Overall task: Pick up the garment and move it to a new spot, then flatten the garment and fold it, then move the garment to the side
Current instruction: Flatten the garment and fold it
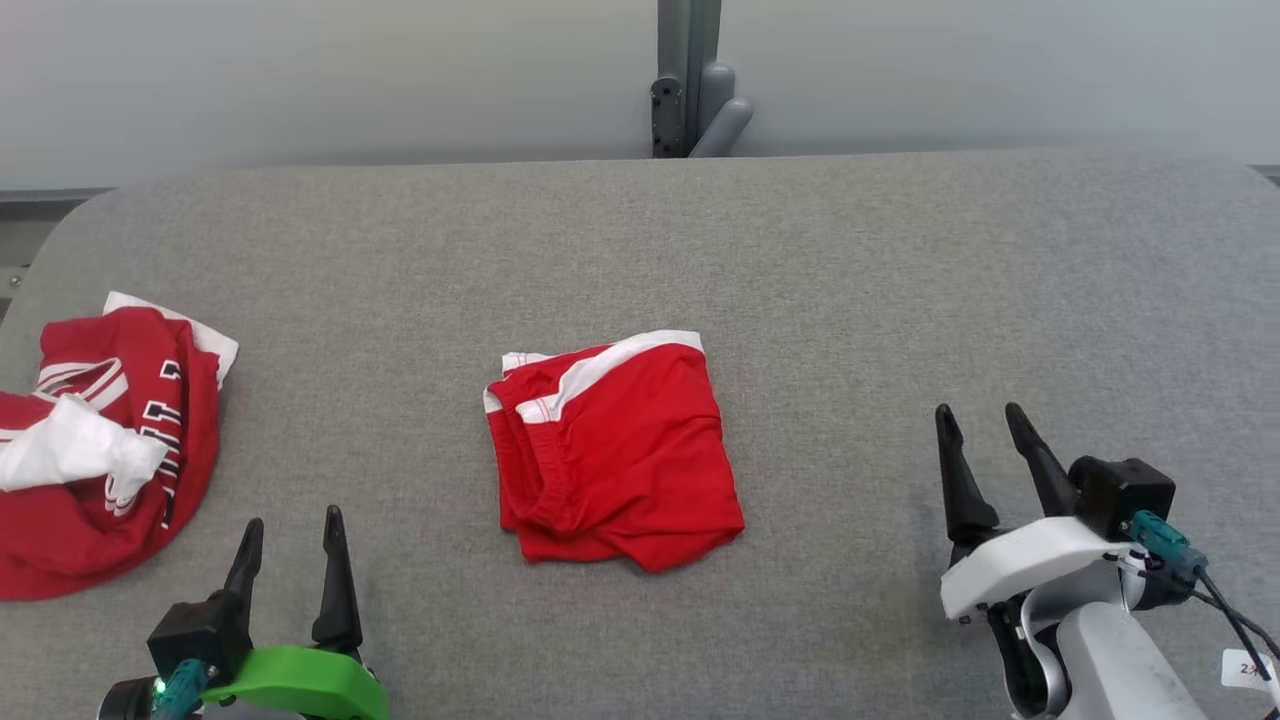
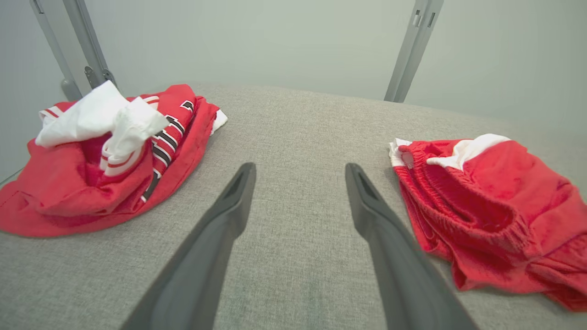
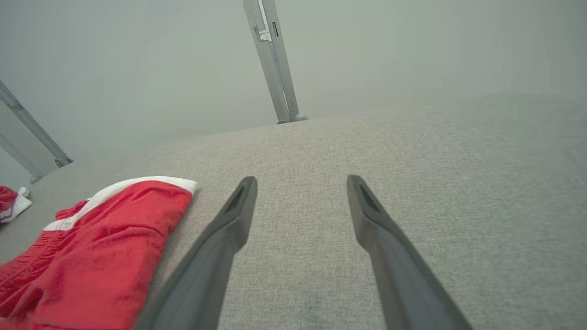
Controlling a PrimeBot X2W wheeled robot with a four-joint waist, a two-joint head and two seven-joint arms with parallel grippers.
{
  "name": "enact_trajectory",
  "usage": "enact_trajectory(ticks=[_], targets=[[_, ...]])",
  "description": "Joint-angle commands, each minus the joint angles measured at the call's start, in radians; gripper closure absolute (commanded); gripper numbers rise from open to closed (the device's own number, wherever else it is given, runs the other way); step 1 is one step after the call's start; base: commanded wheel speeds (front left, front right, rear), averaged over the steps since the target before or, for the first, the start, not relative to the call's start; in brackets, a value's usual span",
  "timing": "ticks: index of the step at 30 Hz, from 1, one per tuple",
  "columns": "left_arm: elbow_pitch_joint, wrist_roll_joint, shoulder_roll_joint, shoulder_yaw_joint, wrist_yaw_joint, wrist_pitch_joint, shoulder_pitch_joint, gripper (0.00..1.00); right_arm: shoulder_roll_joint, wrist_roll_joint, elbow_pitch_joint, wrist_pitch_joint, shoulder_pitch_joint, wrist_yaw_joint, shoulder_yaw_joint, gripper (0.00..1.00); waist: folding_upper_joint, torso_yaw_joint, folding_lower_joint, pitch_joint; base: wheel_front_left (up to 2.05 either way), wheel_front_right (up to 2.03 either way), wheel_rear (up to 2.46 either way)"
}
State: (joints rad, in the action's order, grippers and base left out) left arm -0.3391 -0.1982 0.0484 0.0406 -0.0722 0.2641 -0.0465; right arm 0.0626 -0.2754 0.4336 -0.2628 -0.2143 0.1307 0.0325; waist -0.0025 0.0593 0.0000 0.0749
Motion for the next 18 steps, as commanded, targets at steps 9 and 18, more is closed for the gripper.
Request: enact_trajectory(ticks=[9, 18], targets=[[-0.001, 0.023, 0.004, 0.035, -0.015, 0.0, 0.044, 0.0, -0.011, 0.056, -0.072, -0.003, 0.083, 0.0, 0.014, 0.0, 0.0025, -0.033, 0.0, -0.073, 0.0, 0.0, 0.0], [-0.002, 0.016, 0.004, 0.034, -0.017, 0.0, 0.066, 0.0, -0.01, 0.047, -0.069, -0.003, 0.11, 0.0, 0.047, 0.0, 0.0025, -0.038, 0.0, -0.086, 0.0, 0.0, 0.0]])
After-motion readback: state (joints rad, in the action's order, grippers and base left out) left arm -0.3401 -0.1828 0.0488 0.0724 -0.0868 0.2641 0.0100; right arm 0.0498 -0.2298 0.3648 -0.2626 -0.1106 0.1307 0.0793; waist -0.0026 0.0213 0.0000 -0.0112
